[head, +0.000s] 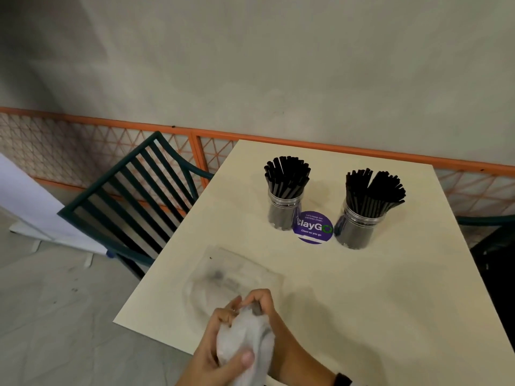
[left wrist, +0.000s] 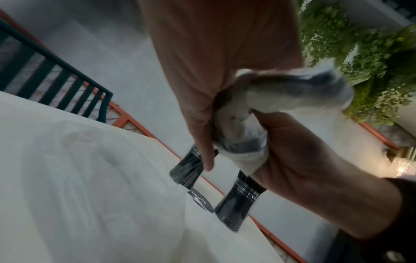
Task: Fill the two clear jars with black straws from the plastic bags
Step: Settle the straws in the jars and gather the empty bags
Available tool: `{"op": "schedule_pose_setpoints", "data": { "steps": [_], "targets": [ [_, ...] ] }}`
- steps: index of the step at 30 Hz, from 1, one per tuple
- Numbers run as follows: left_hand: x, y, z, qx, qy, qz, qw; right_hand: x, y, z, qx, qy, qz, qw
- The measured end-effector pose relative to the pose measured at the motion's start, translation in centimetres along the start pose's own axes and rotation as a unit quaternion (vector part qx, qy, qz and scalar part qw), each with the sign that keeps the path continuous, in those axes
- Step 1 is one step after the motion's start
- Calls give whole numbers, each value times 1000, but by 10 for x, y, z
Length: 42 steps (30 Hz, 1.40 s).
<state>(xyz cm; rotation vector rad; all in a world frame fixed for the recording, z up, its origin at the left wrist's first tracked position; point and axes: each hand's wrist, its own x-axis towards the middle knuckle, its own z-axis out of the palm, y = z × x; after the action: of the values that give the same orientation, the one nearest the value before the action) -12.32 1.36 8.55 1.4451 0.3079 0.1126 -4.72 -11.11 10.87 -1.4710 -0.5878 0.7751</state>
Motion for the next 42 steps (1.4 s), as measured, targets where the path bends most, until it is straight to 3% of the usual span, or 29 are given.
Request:
{"op": "schedule_pose_setpoints", "data": {
  "steps": [1, 3, 5, 7, 11, 13, 14, 16, 17, 18, 19, 20, 22, 25, 26, 28, 30, 34, 36, 37, 38, 40, 42],
  "targets": [
    [-1, 6, 5, -20, -25, 2, 999, 1, 2, 5, -36, 5, -16, 999],
    [-19, 15, 3, -11, -17, 38, 999, 5, 6, 4, -193, 7, -62, 979],
    [-26, 13, -6, 44, 71, 69, 994, 14, 8, -6, -326, -63, -54, 942],
    [-27, 11, -24, 76, 134, 71, 986, 26, 15, -14, -372, -102, 34, 922],
    [-36, 5, -77, 148, 157, 30, 976, 47, 47, -17, -431, -2, 200, 880],
    [-25, 2, -102, 182, 93, -12, 979, 50, 68, -14, -484, 23, 226, 845],
    [-17, 7, -110, 176, 7, -24, 984, 52, 76, -9, -511, 38, 220, 830],
    [-5, 6, -119, 209, -165, 27, 964, 52, 87, -1, -530, 78, 207, 819],
    [-5, 7, -120, 230, -158, -2, 960, 51, 90, 3, -529, 86, 206, 819],
    [-9, 2, -124, 273, -106, 26, 956, 49, 94, 6, -532, 84, 199, 819],
    [-11, 0, -125, 334, -56, 74, 938, 46, 96, 9, -537, 73, 190, 819],
    [-10, -4, -125, 393, -62, 90, 913, 43, 96, 11, -540, 67, 173, 821],
    [-4, -10, -114, 504, -101, 143, 846, 33, 92, 17, -512, 62, 160, 842],
    [13, -6, -93, 633, -186, 197, 726, 15, 69, 29, -406, 61, 118, 904],
    [17, -6, -87, 628, -234, 207, 712, 7, 61, 31, -365, 65, 103, 923],
    [23, -5, -77, 551, -335, 155, 749, -12, 46, 33, -283, 101, 81, 950],
    [26, -6, -62, 517, -395, 103, 753, -33, 35, 34, -209, 174, 73, 959],
    [12, -15, -25, 393, -430, 69, 810, -80, 18, 43, -96, 314, 52, 943],
    [5, -23, -6, 313, -415, 22, 854, -103, 14, 53, -125, 314, 54, 940],
    [3, -25, 4, 282, -402, -6, 871, -113, 18, 59, -197, 297, 77, 931],
    [0, -26, 14, 270, -396, -33, 877, -122, 22, 65, -300, 284, 107, 904],
    [-8, -29, 38, 272, -416, -73, 865, -143, 41, 76, -478, 291, 129, 819],
    [-20, -36, 60, 276, -446, -114, 844, -163, 46, 81, -512, 271, 215, 787]
  ]
}}
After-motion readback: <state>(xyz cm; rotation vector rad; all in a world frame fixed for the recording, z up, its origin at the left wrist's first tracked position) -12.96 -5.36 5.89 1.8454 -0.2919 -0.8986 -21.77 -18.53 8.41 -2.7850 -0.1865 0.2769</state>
